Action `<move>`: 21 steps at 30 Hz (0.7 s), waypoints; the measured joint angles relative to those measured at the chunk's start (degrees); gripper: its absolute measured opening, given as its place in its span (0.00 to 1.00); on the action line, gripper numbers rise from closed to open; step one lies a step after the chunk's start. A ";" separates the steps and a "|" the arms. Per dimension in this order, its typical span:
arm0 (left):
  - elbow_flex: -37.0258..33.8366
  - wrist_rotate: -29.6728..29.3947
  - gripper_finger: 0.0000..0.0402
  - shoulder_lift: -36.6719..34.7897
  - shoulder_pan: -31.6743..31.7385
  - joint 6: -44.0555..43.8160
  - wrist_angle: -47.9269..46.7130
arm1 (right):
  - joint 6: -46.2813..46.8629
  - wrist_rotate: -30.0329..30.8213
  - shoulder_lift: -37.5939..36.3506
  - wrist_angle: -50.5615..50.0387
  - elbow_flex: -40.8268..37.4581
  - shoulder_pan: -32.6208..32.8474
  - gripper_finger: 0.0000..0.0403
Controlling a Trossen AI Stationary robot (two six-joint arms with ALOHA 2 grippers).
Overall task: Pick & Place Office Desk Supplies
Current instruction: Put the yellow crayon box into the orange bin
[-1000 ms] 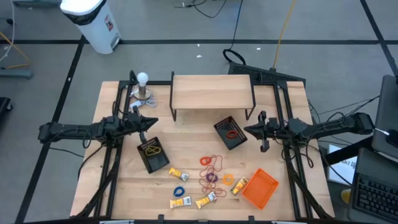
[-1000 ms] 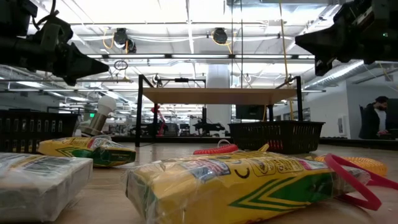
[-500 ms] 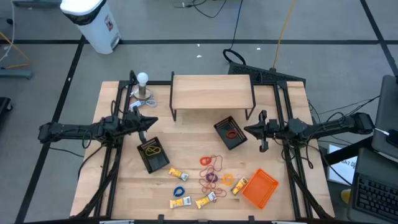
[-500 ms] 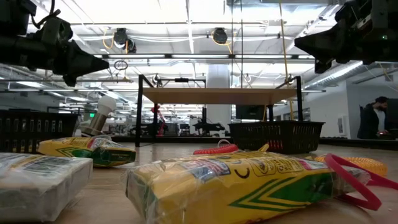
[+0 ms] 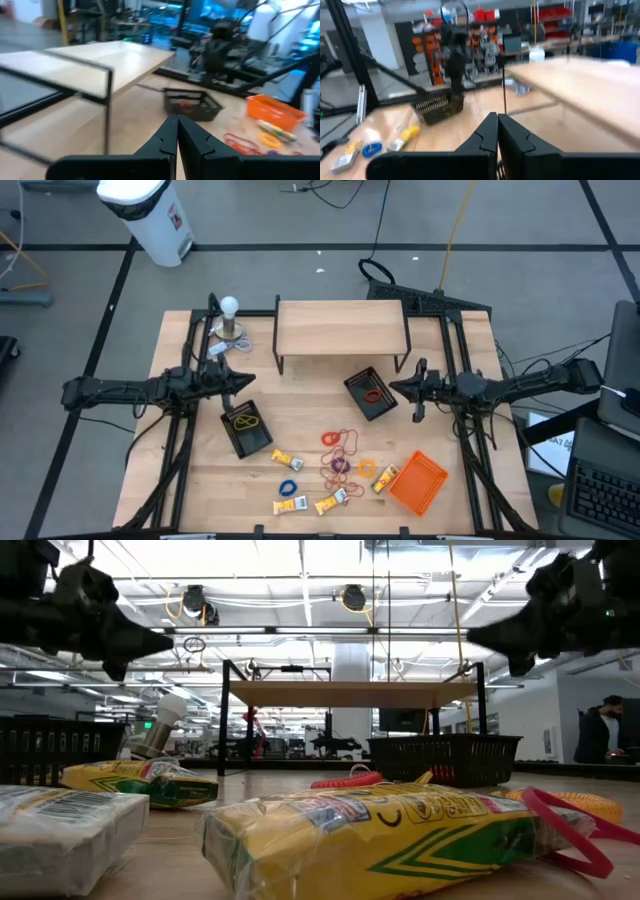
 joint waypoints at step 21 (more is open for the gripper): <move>0.00 8.30 0.02 0.00 3.60 6.88 6.37 | -6.60 6.16 19.36 -34.33 32.59 7.70 0.00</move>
